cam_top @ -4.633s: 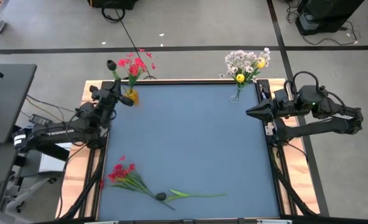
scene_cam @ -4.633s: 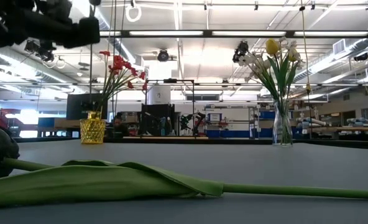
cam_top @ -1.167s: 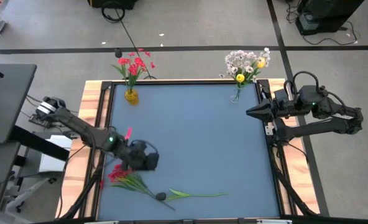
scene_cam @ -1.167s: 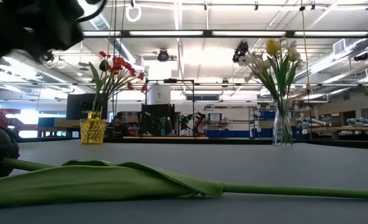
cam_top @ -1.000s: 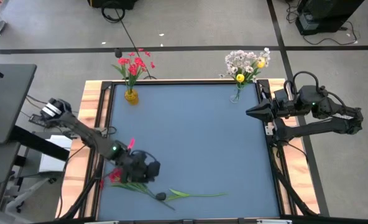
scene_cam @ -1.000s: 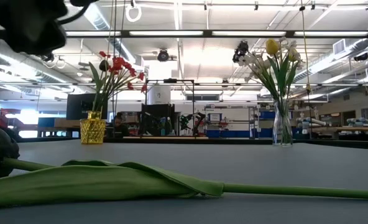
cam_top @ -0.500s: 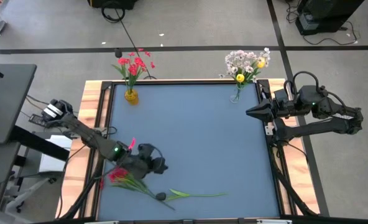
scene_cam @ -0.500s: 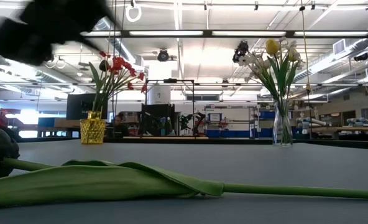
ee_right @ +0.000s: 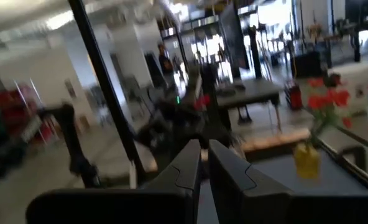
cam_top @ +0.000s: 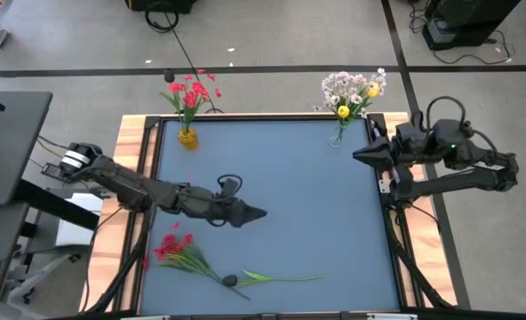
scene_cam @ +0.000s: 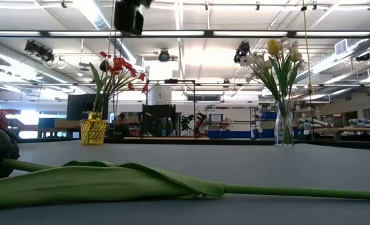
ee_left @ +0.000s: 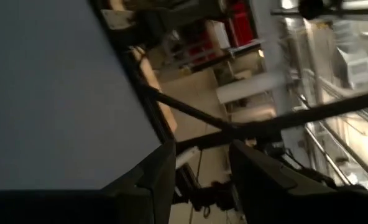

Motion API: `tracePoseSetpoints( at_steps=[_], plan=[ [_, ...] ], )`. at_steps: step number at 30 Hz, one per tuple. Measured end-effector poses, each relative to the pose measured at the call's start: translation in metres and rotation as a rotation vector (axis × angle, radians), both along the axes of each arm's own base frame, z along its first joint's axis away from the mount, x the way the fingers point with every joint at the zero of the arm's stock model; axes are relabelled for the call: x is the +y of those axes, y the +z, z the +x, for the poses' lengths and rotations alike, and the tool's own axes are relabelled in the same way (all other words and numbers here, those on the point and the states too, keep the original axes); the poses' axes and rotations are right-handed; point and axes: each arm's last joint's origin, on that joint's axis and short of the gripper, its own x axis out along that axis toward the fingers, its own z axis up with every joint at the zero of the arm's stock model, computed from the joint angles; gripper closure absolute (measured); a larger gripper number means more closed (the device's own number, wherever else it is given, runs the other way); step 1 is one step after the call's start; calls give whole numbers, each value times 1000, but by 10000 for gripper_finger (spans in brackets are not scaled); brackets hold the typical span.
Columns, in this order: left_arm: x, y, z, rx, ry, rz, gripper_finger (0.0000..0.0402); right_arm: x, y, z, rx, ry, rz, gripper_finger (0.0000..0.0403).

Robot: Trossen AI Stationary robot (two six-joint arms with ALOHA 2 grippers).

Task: Sort flowers into vase by color
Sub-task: Put the black tulip into the yellow vase

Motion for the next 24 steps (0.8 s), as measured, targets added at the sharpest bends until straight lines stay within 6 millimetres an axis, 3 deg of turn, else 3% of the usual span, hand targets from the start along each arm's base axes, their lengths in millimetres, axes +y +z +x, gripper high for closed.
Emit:
tracePoseSetpoints(
  at_steps=[4, 8, 15, 19, 24],
  plan=[
    [-4, 3, -6, 12, -39, 55, 246, -2, 3, 11, -20, -67, 76, 363],
    [-5, 6, -19, 78, -106, 108, 246, -1, -13, 36, 93, -50, 337, 363],
    [-3, 12, -59, 260, -237, 237, 246, 22, -82, 108, 549, 5, 459, 369],
    [-5, 14, -80, 323, -303, 312, 246, 49, -119, 135, 759, 3, 455, 379],
    [-9, 9, -95, 420, -355, 354, 246, 90, -157, 158, 864, -20, 460, 382]
  ],
)
